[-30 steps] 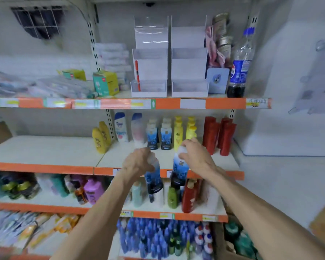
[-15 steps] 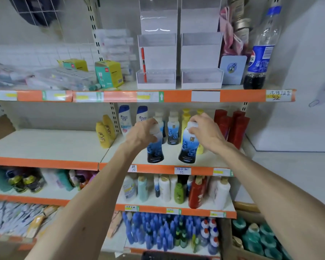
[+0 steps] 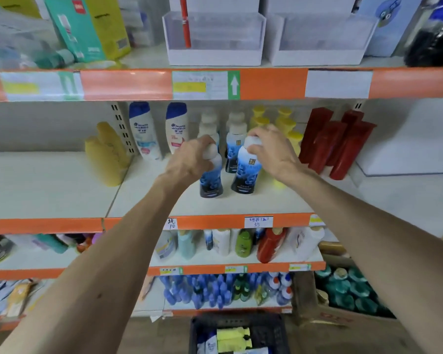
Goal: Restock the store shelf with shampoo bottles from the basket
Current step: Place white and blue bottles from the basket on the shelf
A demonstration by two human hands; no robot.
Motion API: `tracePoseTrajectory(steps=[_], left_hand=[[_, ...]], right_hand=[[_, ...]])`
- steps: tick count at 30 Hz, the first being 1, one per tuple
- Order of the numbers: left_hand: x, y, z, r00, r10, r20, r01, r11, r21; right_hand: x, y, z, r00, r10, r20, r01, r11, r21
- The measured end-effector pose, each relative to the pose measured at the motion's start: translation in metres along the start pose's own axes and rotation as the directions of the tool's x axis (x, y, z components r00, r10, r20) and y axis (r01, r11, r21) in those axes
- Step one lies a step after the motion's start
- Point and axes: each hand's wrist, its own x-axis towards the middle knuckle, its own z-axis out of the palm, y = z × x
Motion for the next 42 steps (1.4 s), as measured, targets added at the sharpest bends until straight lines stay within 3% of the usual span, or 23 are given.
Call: tracePoseTrajectory(steps=[10, 19, 32, 42], left_hand=[[0.050, -0.019, 0.017, 0.996, -0.003, 0.093, -0.004, 0.997, 0.075], [0.059, -0.027, 0.021, 0.991, 0.023, 0.131, -0.024, 1.000, 0.007], [0.059, -0.036, 0.017, 0.994, 0.058, 0.088, -0.053, 0.997, -0.059], [0.061, -0.040, 0.025, 0.998, 0.056, 0.029, -0.053, 0.995, -0.090]], right_hand=[[0.040, 0.014, 0.035, 0.998, -0.035, 0.045, 0.037, 0.998, -0.049], [0.046, 0.021, 0.046, 0.997, -0.012, 0.080, 0.013, 1.000, -0.008], [0.043, 0.019, 0.035, 0.984, 0.036, 0.176, -0.040, 0.999, 0.021], [0.046, 0.022, 0.040, 0.994, 0.046, 0.100, -0.054, 0.995, 0.086]])
